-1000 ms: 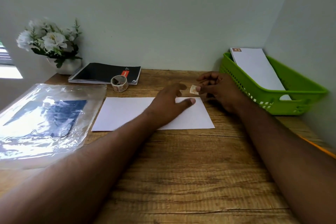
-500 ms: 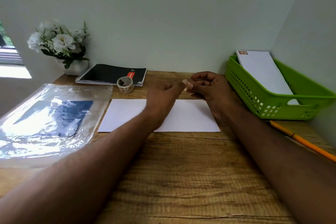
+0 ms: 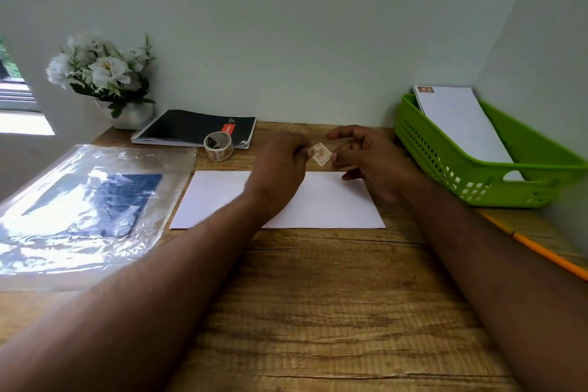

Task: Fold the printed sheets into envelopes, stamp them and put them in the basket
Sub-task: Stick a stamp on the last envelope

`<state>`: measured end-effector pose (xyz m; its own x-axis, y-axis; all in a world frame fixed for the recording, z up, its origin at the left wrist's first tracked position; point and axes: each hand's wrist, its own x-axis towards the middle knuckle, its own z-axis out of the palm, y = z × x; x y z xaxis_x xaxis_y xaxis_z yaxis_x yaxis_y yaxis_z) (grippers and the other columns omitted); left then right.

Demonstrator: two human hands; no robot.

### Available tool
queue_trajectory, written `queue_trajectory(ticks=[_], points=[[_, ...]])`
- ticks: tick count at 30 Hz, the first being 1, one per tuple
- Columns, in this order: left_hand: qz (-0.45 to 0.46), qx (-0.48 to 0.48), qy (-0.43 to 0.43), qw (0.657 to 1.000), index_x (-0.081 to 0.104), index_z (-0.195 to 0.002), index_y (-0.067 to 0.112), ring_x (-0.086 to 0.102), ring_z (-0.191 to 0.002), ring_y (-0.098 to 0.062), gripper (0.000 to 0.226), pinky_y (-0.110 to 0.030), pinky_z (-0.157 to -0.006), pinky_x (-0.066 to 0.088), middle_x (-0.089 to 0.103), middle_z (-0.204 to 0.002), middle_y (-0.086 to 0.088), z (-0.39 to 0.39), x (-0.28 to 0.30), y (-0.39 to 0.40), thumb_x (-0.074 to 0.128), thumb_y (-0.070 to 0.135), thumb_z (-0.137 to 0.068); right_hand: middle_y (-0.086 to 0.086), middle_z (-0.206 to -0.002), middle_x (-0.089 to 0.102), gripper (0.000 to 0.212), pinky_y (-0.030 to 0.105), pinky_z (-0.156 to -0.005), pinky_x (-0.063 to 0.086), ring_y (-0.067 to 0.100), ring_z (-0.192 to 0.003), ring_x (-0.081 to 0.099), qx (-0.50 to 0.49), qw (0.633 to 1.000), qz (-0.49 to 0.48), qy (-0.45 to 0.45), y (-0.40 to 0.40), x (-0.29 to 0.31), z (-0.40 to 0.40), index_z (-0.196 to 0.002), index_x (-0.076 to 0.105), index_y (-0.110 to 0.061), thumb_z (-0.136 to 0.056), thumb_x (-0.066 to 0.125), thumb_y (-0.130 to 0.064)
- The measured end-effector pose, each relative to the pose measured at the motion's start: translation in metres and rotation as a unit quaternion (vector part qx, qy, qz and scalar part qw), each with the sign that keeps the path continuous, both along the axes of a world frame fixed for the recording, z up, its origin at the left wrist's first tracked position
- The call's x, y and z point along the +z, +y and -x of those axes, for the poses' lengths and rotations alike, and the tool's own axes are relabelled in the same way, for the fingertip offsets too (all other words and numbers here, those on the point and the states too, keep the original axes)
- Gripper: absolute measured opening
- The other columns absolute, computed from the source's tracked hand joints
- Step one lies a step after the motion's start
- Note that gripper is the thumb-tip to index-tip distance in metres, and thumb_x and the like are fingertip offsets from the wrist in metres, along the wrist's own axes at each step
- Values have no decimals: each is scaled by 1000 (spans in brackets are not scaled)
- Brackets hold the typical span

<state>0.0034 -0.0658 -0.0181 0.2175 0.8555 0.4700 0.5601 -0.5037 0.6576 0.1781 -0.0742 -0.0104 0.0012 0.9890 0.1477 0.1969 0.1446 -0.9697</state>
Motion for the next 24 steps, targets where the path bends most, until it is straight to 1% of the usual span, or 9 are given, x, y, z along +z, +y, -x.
queue_trajectory(ticks=[3, 5, 9, 11, 13, 15, 17, 20, 24], points=[[-19, -22, 84, 996, 70, -95, 12, 52, -76, -8, 15, -11, -61, 35, 64, -90, 1, 0, -1, 5, 54, 14, -97, 10, -93, 69, 26, 34, -65, 51, 21, -80, 64, -3, 1000, -16, 6, 1, 4, -8, -104, 66, -19, -81, 70, -7], [-2, -34, 117, 993, 71, -95, 14, 54, -77, -9, 16, -13, -59, 33, 67, -92, 2, -2, -3, 8, 55, 15, -96, 14, -96, 70, 33, 35, -68, 54, 23, -83, 67, 20, 999, -30, -7, 0, 6, -9, -106, 64, -19, -77, 75, -7], [26, -56, 131, 989, 73, -97, 13, 51, -69, -6, 15, -12, -56, 29, 66, -88, 4, -4, -2, 8, 59, 19, -95, 7, -80, 72, 39, 30, -64, 53, 15, -73, 68, 34, 995, -56, -73, -3, 4, -5, -105, 61, -14, -73, 76, 3], [28, -57, 113, 992, 73, -96, 14, 50, -67, -3, 15, -12, -56, 29, 65, -86, 5, -4, -3, 8, 61, 23, -93, 9, -78, 72, 38, 29, -63, 52, 14, -70, 68, 24, 994, -67, -79, -4, 3, -5, -103, 60, -13, -73, 75, 5], [33, -48, 84, 995, 72, -101, 17, 55, -77, -3, 17, -12, -61, 31, 65, -90, 8, -5, -4, 6, 62, 28, -93, 19, -80, 70, 39, 25, -62, 54, 15, -69, 68, 14, 995, -75, -64, -4, 4, -7, -101, 58, -14, -73, 74, 8], [38, -32, 57, 997, 67, -115, 20, 57, -89, -6, 27, -15, -69, 36, 63, -96, 8, -6, -6, 3, 61, 34, -92, 27, -86, 68, 41, 24, -61, 53, 17, -69, 67, -2, 994, -82, -70, -2, 6, -12, -101, 56, -17, -72, 75, 6], [34, -37, 63, 997, 58, -129, 21, 56, -92, -7, 39, -20, -78, 40, 63, -100, 6, -8, -7, -1, 61, 35, -92, 24, -85, 69, 43, 23, -57, 50, 15, -67, 66, -31, 993, -86, -78, 0, 6, -21, -98, 54, -21, -72, 76, 4], [28, -77, 122, 989, 50, -137, 24, 55, -105, -10, 46, -25, -92, 44, 62, -114, 4, -11, -7, -7, 60, 34, -93, 5, -73, 70, 42, 23, -55, 47, 9, -62, 66, -77, 992, -69, -70, 1, 3, -35, -95, 51, -24, -74, 76, 1], [74, -131, 221, 964, 52, -134, 26, 49, -120, -12, 45, -23, -96, 36, 55, -134, 4, -18, -10, -7, 60, 40, -92, 10, -77, 67, 42, 29, -54, 50, 14, -63, 67, -88, 995, -10, -48, 1, -1, -48, -97, 50, -21, -74, 76, 1]])
